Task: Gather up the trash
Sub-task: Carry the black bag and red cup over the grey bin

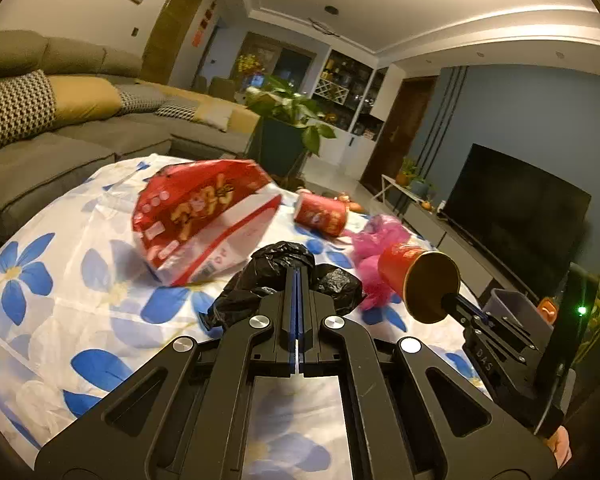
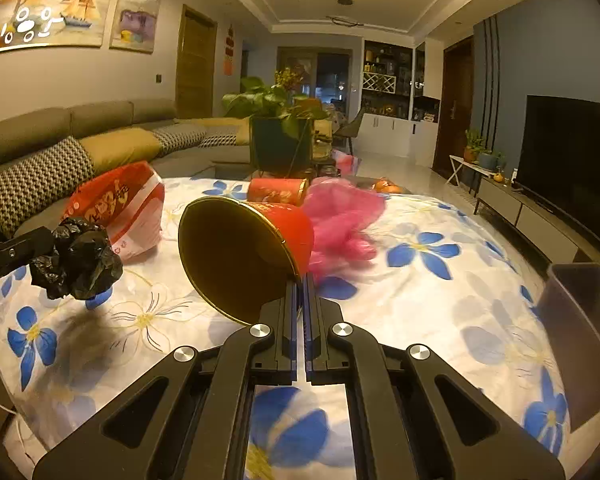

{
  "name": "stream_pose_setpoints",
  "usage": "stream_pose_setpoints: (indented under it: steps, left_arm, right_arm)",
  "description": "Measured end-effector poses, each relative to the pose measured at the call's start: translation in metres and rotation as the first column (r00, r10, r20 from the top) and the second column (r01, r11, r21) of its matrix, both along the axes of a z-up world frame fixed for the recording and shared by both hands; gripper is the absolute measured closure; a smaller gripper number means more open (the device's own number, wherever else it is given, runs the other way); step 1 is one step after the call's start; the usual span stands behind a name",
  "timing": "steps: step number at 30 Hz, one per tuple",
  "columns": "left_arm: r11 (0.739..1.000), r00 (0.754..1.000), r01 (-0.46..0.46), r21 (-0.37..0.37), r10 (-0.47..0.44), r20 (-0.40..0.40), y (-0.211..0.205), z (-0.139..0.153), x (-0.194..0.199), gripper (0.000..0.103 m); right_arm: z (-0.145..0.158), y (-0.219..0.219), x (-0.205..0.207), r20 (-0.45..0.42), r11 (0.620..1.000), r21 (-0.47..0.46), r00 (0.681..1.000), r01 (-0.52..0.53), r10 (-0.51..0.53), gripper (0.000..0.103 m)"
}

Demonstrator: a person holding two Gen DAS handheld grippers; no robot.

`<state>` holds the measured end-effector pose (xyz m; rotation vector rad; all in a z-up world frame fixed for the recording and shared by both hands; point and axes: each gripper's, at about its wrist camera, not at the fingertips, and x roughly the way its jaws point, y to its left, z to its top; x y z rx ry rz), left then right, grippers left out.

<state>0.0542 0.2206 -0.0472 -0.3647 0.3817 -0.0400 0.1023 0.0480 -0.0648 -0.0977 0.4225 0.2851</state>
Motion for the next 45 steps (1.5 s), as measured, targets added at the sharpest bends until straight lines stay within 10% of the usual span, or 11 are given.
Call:
stream_pose_setpoints:
  steps: [26,45]
  left_arm:
    - [0.972,0.977,0.201,0.121,-0.208,0.055,-0.115,0.031,0.021,0.103]
    - [0.878,0.879,0.445,0.178,-0.466,0.097,-0.256,0.049,0.066,0.103]
  right_arm:
    - [0.026,-0.109,-0.036,0.081,0.979,0.093,0.979,0.182,-0.189,0.100]
    - [0.040,-0.228,-0.046,0.125,0.879,0.148,0.874,0.452,-0.470,0.100]
